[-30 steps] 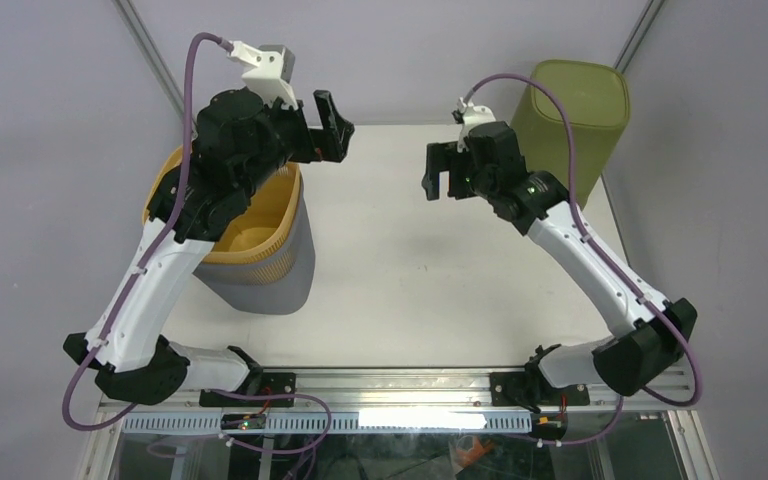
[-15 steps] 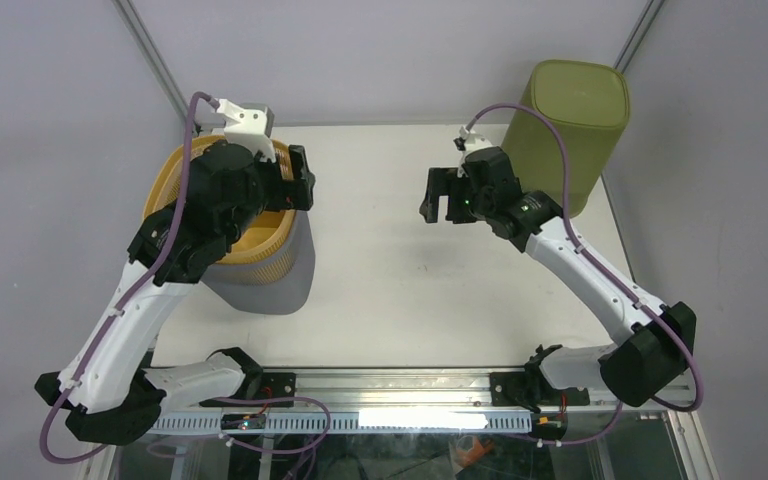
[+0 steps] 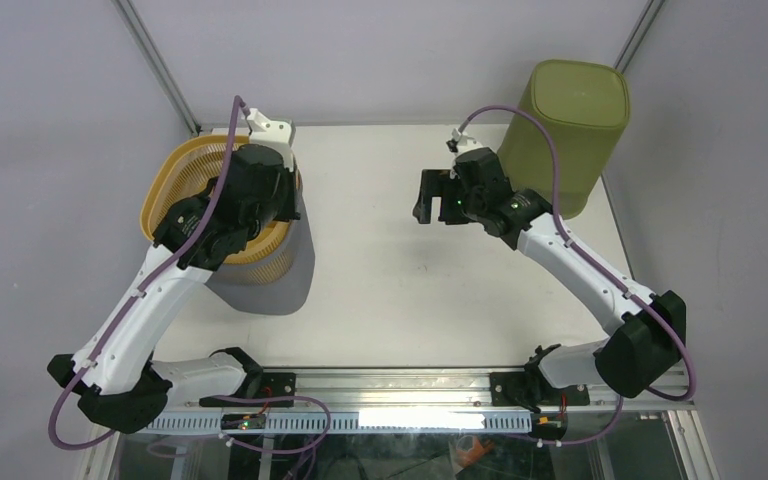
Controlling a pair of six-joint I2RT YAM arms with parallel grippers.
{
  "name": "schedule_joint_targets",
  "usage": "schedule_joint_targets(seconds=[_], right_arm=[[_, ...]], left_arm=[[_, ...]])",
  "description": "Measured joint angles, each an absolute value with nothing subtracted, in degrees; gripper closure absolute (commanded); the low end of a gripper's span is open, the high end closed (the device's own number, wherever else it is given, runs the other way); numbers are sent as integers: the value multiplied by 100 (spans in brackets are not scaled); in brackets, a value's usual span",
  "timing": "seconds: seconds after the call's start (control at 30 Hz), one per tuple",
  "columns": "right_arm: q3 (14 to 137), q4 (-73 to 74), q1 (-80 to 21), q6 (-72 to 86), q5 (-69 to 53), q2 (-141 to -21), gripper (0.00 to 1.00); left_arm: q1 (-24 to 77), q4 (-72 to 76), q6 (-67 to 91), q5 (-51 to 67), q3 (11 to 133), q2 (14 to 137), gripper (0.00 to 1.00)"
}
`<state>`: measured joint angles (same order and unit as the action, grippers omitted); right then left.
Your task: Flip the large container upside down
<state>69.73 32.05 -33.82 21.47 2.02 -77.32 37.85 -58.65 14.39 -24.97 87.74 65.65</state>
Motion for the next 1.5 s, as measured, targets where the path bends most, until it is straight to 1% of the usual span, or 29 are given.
schedule_joint_targets(seconds=[0.23, 0.4, 0.47, 0.6, 0.63, 0.67, 0.77, 1.07, 1.23, 1.5], right_arm=[[6997, 3065, -3382, 2598, -196, -7728, 8], [7363, 3074, -3356, 3251, -528, -7728, 12], [7625, 3085, -3345, 3439, -705, -7730, 18], [8068, 2976, -3339, 3774, -967, -7684, 45], [8066, 2908, -3341, 3872, -993, -7620, 49], [8040, 2851, -3341, 3944, -1007, -7553, 51], [7815, 2550, -3356, 4268, -1046, -7266, 52], [7741, 2152, -3479, 5063, -991, -7153, 44], [7787, 2086, -3625, 5297, -871, -7199, 45], [8036, 2320, -3820, 5369, -585, -7391, 50]], left_arm=[[3743, -6014, 1415, -2362, 9013, 6692, 100], [3739, -5618, 1544, -1647, 9094, 6897, 100], [3741, -5363, 1573, -1315, 9196, 7063, 100], [3743, -4906, 1586, -849, 9734, 7603, 100], [3743, -4797, 1586, -773, 9828, 7701, 100], [3743, -4692, 1586, -679, 9937, 7811, 100], [3752, -4447, 1592, -368, 10193, 8075, 100], [3994, -4292, 1586, -104, 10545, 8554, 100], [4119, -4370, 1553, -104, 10761, 8689, 100], [4357, -4362, 1452, -150, 10995, 8888, 100]])
